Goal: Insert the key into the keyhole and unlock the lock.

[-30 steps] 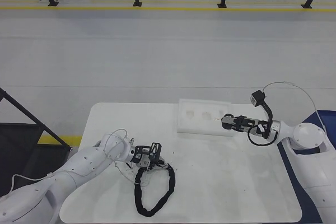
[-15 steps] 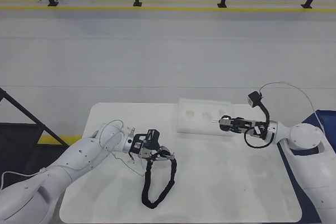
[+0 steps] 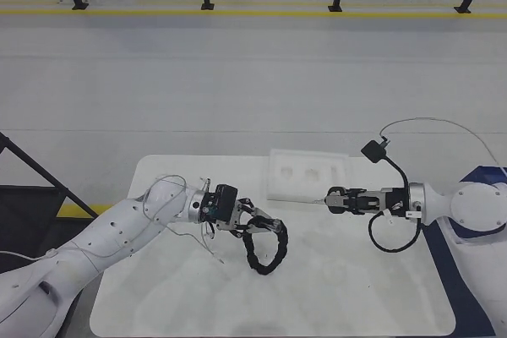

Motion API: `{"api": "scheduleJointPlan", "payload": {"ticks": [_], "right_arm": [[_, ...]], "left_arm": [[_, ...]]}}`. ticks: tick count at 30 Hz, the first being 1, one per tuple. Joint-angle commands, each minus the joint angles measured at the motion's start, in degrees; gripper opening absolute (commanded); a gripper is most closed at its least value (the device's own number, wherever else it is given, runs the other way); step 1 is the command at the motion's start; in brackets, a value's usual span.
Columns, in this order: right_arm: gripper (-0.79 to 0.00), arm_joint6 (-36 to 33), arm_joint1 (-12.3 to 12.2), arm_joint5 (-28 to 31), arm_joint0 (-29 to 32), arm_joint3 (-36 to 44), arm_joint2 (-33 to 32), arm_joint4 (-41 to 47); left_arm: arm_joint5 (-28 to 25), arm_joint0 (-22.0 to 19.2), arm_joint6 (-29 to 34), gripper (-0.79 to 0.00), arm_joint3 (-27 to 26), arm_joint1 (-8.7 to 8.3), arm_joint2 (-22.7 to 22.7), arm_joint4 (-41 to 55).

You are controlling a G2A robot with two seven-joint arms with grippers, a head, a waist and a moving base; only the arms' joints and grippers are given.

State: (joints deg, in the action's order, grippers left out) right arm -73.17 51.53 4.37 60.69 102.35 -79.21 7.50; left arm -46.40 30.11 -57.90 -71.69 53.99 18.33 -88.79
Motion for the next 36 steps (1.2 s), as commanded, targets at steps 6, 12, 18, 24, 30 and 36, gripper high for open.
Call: {"api": "scheduleJointPlan", "payload": {"ticks": [6, 12, 18, 24, 30, 36], "right_arm": [[-0.785, -1.41, -0.59, 1.44, 1.40, 3.01, -2.29, 1.61], [-0.785, -1.67, -0.61, 2.65, 1.66, 2.56, -1.94, 2.92], [-0.785, -1.67, -0.61, 2.65, 1.66, 2.56, -1.94, 2.92], [-0.785, -1.67, -0.61, 2.65, 1.66, 2.56, -1.94, 2.92], [-0.785, -0.80, -0.97, 1.76, 2.97, 7.85, -2.06, -1.08], [-0.785, -0.73, -1.51, 0.37, 4.72, 17.60, -1.98, -7.87]], "left_arm": [[6.57, -2.28, -6.58, -0.785, 2.71, 1.63, -5.73, 4.13], [8.13, -3.01, -8.15, -0.785, 4.67, 3.28, -8.59, 9.19], [8.13, -3.01, -8.15, -0.785, 4.67, 3.28, -8.59, 9.19], [8.31, -2.78, -7.76, -0.785, 4.70, 3.28, -8.56, 9.31], [8.25, 1.48, -8.24, -0.785, 4.93, 4.38, -7.15, 16.00], [8.72, 1.89, -8.73, -0.785, 7.70, 7.44, -8.54, 17.76]]}}
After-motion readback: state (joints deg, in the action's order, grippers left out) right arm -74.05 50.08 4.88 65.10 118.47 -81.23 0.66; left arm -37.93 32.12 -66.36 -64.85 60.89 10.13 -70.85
